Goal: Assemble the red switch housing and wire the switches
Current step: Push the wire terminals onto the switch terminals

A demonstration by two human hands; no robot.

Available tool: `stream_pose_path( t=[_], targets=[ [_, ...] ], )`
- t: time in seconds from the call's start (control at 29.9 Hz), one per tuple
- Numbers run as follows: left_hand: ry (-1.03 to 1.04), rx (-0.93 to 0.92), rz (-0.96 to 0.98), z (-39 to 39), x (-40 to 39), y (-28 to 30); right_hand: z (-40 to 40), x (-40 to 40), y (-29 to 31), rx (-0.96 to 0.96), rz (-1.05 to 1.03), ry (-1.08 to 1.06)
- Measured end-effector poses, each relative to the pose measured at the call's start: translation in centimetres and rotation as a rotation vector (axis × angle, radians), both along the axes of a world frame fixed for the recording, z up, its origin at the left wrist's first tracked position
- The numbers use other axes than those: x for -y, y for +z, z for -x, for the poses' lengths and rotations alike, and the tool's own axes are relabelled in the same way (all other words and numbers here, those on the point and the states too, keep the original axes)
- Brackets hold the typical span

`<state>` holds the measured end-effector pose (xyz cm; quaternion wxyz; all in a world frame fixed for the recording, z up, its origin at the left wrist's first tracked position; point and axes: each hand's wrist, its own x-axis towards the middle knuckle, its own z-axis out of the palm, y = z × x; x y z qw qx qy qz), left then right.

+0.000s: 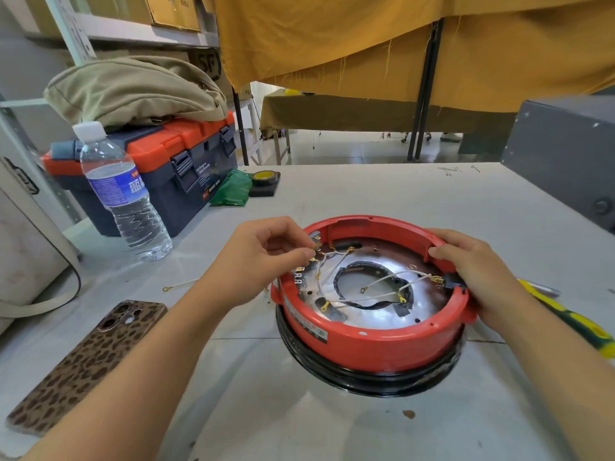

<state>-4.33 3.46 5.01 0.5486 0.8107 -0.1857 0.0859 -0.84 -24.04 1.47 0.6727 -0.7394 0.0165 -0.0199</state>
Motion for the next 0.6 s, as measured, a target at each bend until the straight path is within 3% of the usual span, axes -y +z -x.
stream_pose_path(
  t=[0.4, 0.6],
  targets=[
    [-0.066, 0.085, -0.282, -0.7, 6.3, 1.5, 0.0, -0.1, 0.2, 0.037, 0.01, -0.004],
    [-0.112, 0.225, -0.515, -1.4, 8.8, 1.7, 0.0, -0.2, 0.3, 0.051, 0.043, 0.005]
  ],
)
